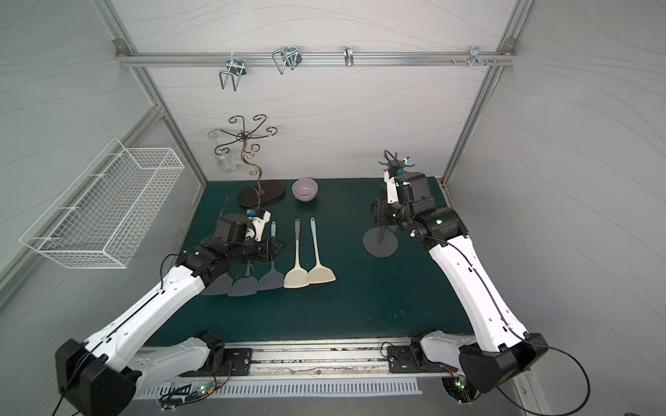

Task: Take the spatula off the kitchen utensil rack
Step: Take off the spatula from the rack.

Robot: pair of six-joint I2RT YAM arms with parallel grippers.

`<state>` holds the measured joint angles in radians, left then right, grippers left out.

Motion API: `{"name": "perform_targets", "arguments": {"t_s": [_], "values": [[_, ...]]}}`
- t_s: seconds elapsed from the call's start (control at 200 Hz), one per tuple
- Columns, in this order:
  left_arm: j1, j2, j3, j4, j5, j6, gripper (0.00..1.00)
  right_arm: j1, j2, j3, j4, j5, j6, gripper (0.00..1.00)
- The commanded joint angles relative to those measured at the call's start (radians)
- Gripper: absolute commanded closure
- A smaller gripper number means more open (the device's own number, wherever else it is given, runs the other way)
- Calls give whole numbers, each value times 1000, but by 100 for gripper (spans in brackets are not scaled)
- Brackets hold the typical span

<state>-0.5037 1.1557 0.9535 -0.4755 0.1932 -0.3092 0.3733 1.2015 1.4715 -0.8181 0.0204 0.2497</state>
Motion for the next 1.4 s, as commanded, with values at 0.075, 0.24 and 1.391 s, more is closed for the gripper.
{"name": "perform_targets", "arguments": {"t_s": [0.075, 0.24, 1.391], "values": [[-105, 161, 211, 144, -30, -3, 46, -141, -144, -93, 175, -82, -50, 54], [-138, 326, 396, 234, 36, -14, 46, -243, -227, -245, 428, -89, -4, 56], [-264, 1066, 1123, 642, 291, 41, 37, -382, 107, -572, 1332, -419, -90, 51]]}}
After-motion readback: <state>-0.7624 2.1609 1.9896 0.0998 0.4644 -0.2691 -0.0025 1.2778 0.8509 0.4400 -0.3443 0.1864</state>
